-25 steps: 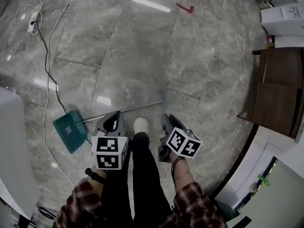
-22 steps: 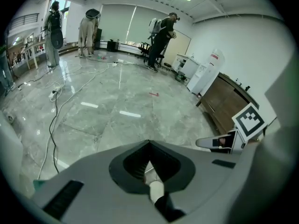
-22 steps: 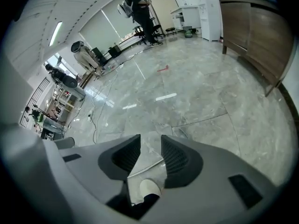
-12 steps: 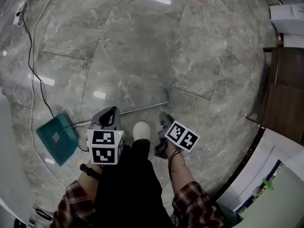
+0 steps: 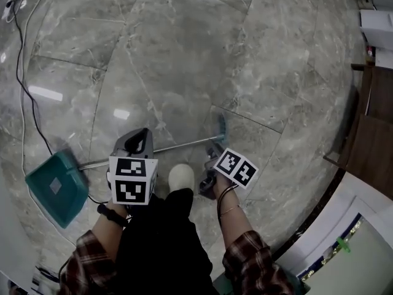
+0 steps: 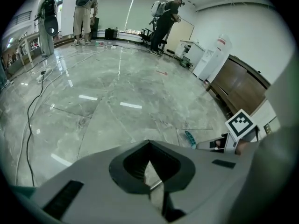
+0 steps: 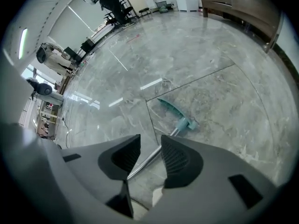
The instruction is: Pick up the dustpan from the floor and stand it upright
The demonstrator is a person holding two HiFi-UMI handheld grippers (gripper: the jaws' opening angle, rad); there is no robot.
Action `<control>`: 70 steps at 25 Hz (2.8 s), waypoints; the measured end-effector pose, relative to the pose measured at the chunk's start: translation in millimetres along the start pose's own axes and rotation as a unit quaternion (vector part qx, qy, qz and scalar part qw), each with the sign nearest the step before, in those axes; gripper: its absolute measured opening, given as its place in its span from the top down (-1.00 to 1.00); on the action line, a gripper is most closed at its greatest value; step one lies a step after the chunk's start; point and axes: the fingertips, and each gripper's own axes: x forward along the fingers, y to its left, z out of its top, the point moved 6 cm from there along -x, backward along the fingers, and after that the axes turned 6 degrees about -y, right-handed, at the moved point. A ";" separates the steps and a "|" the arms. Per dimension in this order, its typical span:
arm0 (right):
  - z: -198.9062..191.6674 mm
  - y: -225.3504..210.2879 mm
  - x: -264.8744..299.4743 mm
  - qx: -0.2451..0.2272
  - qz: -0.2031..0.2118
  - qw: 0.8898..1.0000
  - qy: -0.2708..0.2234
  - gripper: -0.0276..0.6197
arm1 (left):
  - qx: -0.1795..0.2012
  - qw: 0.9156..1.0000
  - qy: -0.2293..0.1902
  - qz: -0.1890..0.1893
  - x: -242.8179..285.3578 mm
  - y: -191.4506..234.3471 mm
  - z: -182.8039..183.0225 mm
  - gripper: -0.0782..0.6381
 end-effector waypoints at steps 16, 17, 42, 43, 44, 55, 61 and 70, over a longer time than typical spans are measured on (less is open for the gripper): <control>-22.4 -43.0 71.3 0.109 -0.078 0.990 0.042 0.47 | 0.037 0.999 0.023 -0.022 46.6 18.7 -16.1 0.78; -22.1 -43.8 73.4 0.117 -0.084 0.989 0.039 0.47 | 0.041 0.999 0.023 -0.022 48.1 20.8 -16.2 0.78; 61.6 22.4 -88.6 0.273 -0.036 0.948 -0.157 0.67 | 0.066 0.998 -0.008 -0.017 -81.8 -10.4 52.9 0.78; 68.6 26.0 -103.8 0.271 -0.036 0.948 -0.164 0.67 | 0.066 0.998 -0.009 -0.016 -93.1 -14.0 59.7 0.78; 76.0 29.5 -118.8 0.270 -0.036 0.947 -0.172 0.67 | 0.065 0.998 -0.012 -0.016 -104.2 -18.0 67.3 0.78; 150.6 63.2 -281.2 0.271 -0.031 0.927 -0.257 0.66 | 0.063 0.996 -0.062 -0.008 -221.7 -57.3 157.5 0.78; 191.7 67.3 -361.0 0.232 -0.022 0.925 -0.299 0.65 | 0.029 0.996 -0.086 0.016 -267.1 -76.6 182.2 0.78; 223.1 89.0 -421.1 0.155 0.003 0.938 -0.311 0.65 | -0.003 0.993 -0.115 0.032 -329.2 -117.0 211.6 0.78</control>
